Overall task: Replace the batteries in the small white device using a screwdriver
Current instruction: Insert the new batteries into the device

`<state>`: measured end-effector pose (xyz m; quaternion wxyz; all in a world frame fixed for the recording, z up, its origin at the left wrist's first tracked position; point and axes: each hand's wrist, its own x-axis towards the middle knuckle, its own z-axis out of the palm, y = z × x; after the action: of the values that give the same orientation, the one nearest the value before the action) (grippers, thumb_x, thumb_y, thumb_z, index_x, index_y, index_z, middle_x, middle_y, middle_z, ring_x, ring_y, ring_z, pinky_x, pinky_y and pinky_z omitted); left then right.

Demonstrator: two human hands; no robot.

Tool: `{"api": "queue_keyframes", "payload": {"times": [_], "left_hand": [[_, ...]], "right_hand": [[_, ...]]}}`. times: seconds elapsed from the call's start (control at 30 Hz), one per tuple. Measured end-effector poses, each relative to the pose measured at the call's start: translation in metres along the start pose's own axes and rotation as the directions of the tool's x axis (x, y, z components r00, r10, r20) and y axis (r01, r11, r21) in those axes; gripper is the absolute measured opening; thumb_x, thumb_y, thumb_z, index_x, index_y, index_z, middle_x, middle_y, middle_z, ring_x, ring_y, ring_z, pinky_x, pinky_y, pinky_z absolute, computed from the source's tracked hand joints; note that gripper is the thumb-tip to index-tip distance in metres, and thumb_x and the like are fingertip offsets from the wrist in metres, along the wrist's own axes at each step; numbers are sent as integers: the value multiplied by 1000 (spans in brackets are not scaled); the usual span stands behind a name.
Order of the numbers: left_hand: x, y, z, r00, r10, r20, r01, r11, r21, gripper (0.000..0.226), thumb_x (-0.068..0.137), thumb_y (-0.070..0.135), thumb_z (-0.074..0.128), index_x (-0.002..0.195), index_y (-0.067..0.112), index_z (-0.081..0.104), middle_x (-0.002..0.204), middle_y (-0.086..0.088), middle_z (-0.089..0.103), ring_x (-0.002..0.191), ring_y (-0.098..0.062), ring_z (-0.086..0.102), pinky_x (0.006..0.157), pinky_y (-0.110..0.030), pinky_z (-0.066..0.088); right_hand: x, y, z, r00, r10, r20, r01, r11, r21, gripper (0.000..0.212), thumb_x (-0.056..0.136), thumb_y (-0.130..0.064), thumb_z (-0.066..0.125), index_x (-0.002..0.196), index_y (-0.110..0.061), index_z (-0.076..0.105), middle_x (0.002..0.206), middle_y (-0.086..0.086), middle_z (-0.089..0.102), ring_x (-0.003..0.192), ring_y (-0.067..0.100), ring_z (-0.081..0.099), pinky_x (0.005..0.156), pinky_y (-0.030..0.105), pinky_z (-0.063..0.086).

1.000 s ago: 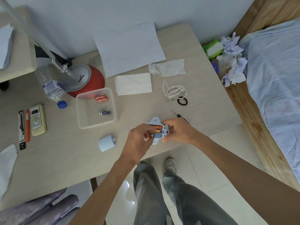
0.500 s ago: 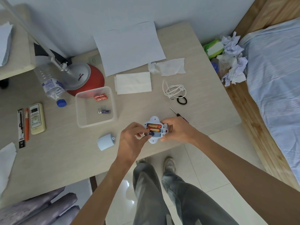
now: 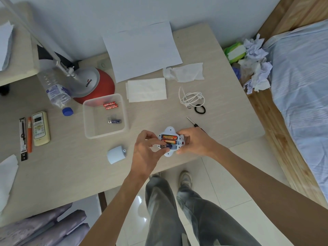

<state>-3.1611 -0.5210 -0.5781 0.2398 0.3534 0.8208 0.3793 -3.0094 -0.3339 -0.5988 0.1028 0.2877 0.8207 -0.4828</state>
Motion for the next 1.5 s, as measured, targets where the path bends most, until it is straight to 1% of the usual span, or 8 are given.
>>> {"api": "queue_keyframes", "payload": {"times": [0.4, 0.57, 0.77, 0.9, 1.13, 1.2, 1.33, 1.5], "left_hand": [[7, 6, 14, 995, 103, -16, -103, 994, 42, 31, 67, 29, 103, 90, 21, 85, 104, 10, 63, 102, -15, 57, 87, -26, 56], [9, 6, 24, 994, 105, -37, -104, 994, 43, 37, 58, 46, 103, 87, 31, 84, 123, 6, 55, 118, -17, 46, 95, -52, 53], [7, 2, 31, 998, 63, -32, -62, 998, 18, 45, 57, 71, 90, 87, 37, 83, 139, 5, 48, 132, -20, 38, 100, -56, 53], [5, -1, 36, 1000, -14, -11, 15, 1000, 12, 50, 55, 74, 86, 87, 36, 83, 140, 4, 47, 134, -20, 37, 102, -51, 55], [2, -2, 36, 997, -72, -2, 72, 994, -79, 50, 63, 37, 104, 91, 56, 68, 129, 7, 51, 126, -18, 51, 100, -29, 58], [1, -3, 37, 997, -81, -21, 78, 991, -108, 50, 65, 32, 104, 95, 49, 69, 127, 5, 53, 119, -14, 57, 96, -24, 60], [0, -1, 39, 993, -102, -66, 93, 988, -123, 68, 66, 30, 104, 115, 35, 57, 122, 6, 54, 112, -8, 60, 83, -16, 59], [2, 1, 32, 975, -217, 57, 224, 953, -205, 93, 67, 35, 104, 144, 38, 51, 125, 23, 61, 115, 5, 64, 87, -15, 61]], "right_hand": [[0, -1, -1, 1000, -12, 7, 11, 999, 45, 40, 69, -35, 96, 106, -29, 81, 90, -9, 81, 80, 15, 76, 78, 49, 64], [2, 1, 1, 999, -31, -16, 32, 999, 31, 35, 68, -41, 93, 95, -24, 80, 83, -4, 77, 74, 22, 71, 72, 52, 60], [3, 4, 2, 999, -36, -23, 36, 999, 15, 33, 73, -43, 95, 100, -31, 81, 83, -8, 77, 73, 16, 70, 71, 48, 61], [4, 3, 3, 999, -34, -25, 34, 999, -2, 33, 77, -42, 95, 104, -30, 81, 86, -9, 78, 75, 14, 72, 71, 48, 63], [0, 1, 3, 999, -37, -26, 37, 999, 9, 32, 71, -42, 95, 92, -24, 79, 82, -3, 77, 73, 20, 72, 69, 50, 61], [0, 1, 2, 999, -29, -26, 29, 999, 14, 32, 71, -40, 93, 95, -24, 80, 83, -3, 78, 75, 20, 73, 71, 51, 62], [-1, -2, 1, 1000, -9, -19, 9, 1000, 14, 33, 70, -33, 95, 99, -26, 81, 87, -6, 79, 77, 15, 74, 76, 49, 63], [-1, -4, 1, 1000, -2, -26, 2, 1000, 4, 33, 70, -34, 96, 99, -25, 81, 86, -8, 79, 78, 12, 74, 75, 45, 64]]}}
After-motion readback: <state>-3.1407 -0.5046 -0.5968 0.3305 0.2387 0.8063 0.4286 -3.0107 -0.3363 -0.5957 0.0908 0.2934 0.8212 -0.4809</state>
